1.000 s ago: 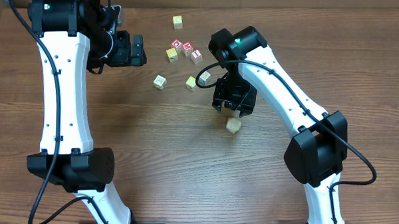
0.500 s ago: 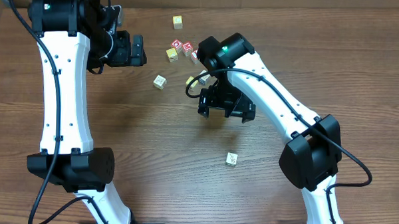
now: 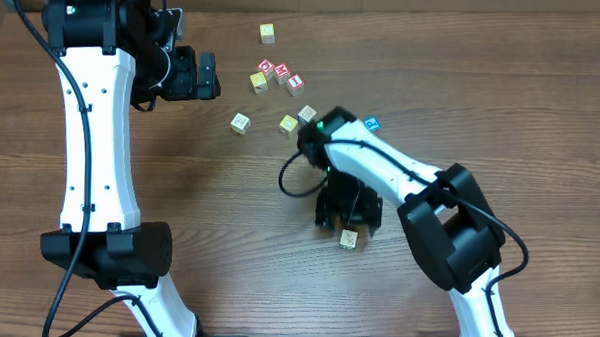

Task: Flip 5 blocks

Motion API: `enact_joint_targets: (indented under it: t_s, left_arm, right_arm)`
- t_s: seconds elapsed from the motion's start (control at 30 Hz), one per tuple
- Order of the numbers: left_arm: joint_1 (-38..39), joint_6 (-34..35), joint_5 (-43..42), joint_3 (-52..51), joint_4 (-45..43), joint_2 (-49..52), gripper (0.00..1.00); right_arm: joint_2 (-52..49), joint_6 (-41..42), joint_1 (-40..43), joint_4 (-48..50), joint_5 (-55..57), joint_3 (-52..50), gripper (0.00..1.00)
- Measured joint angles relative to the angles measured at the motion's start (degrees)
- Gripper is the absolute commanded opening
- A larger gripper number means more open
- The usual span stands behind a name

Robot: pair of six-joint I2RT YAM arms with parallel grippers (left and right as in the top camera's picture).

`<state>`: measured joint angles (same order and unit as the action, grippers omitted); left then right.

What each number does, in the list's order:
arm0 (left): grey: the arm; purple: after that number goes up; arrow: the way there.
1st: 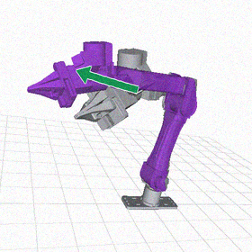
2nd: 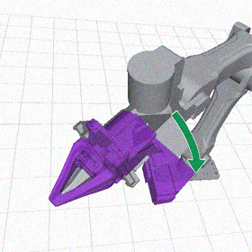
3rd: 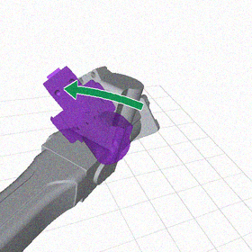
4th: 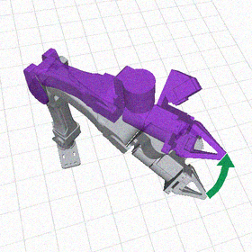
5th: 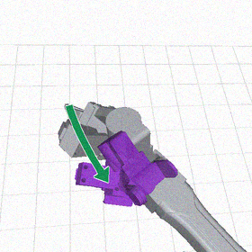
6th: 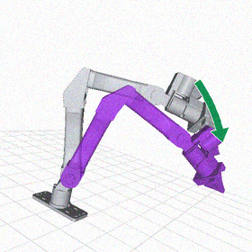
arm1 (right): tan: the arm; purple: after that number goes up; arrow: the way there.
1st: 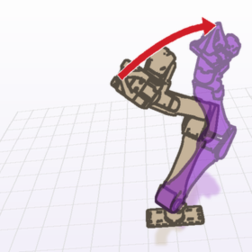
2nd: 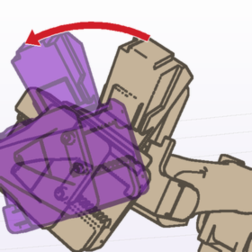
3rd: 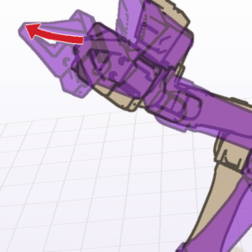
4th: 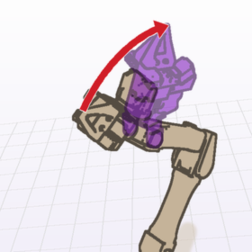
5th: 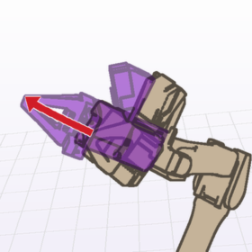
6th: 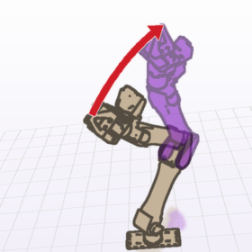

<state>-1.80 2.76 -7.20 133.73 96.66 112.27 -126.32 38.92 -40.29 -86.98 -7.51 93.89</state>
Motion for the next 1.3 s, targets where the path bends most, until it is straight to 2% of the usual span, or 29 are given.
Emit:
enact_joint_targets:
  t_s: [0.23, 0.4, 0.47, 1.03, 1.13, 1.3]
  left_arm:
    - [0.0, 0.0, 0.0, 0.0, 0.02, 0.0, 1.0]
    - [0.0, 0.0, 0.0, 0.0, 0.02, 0.0, 1.0]
    - [0.0, 0.0, 0.0, 0.0, 0.0, 0.0, 1.0]
    - [0.0, 0.02, 0.0, 0.0, 0.02, 0.0, 1.0]
    - [0.0, 0.0, 0.0, 0.0, 0.02, 0.0, 1.0]
    - [0.0, 0.02, 0.0, 0.0, 0.0, 0.0, 1.0]
  right_arm:
    - [0.0, 0.09, -0.72, 4.17, -1.27, -4.81, 0.64]
    - [0.0, 0.13, -0.68, 6.69, -2.01, -4.81, 0.47]
    - [0.0, 0.0, -0.66, 7.48, -2.32, -4.79, 0.46]
    - [0.0, -0.15, -0.61, 9.35, -2.08, 1.97, 0.41]
    - [0.0, -0.31, -0.61, 8.5, -2.01, 1.97, 0.51]
    - [0.0, -2.12, -0.61, 5.57, -1.88, 1.99, 0.52]
